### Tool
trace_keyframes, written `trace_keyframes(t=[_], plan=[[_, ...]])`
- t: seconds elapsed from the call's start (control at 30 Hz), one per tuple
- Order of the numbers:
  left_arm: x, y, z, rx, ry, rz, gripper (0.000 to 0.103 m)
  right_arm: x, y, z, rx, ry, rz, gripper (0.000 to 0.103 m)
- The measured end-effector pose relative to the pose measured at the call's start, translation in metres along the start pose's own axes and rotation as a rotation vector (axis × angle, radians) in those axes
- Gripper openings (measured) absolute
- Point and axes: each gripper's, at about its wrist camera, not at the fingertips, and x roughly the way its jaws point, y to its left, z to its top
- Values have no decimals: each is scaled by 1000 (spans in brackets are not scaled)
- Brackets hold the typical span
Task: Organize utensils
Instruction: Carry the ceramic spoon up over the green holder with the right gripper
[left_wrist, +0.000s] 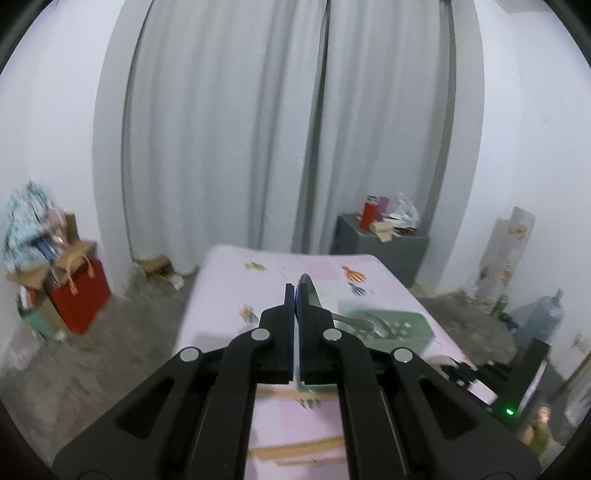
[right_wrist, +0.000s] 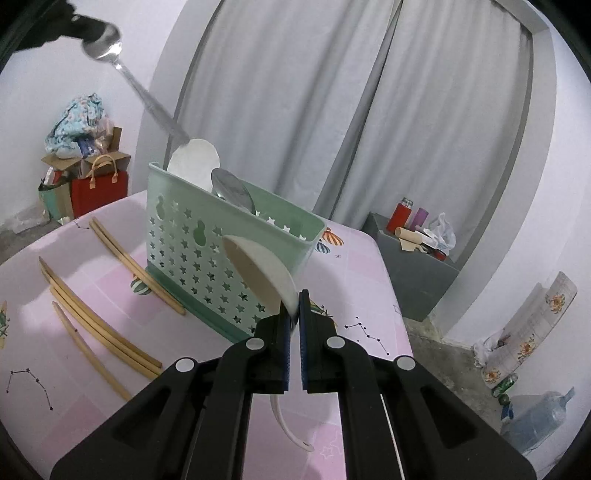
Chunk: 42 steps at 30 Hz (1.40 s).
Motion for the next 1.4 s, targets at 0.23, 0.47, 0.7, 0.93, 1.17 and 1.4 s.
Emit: trace_keyframes(t=[0.23,0.47,0.7,0.93,1.17,1.4], plan=[[34,-4,-2,31,38,60,0,1,-2,-4,3,6,-8,4],[50,-21,-12,154,47,137,0,1,-5,-4,14,7,-5,4],[70,-44,-18,265,84,132,0,0,1,-5,14,7,4,4],[96,-44,-24,210,148,39,2,0,1,-4,26,8,5,4],[101,-39,-32,137,140,-24,31,-2,-4,-1,46,10,5,4],[95,-29,-50,76,139,-19,56,-12,-29,13,143,-16,56,4]])
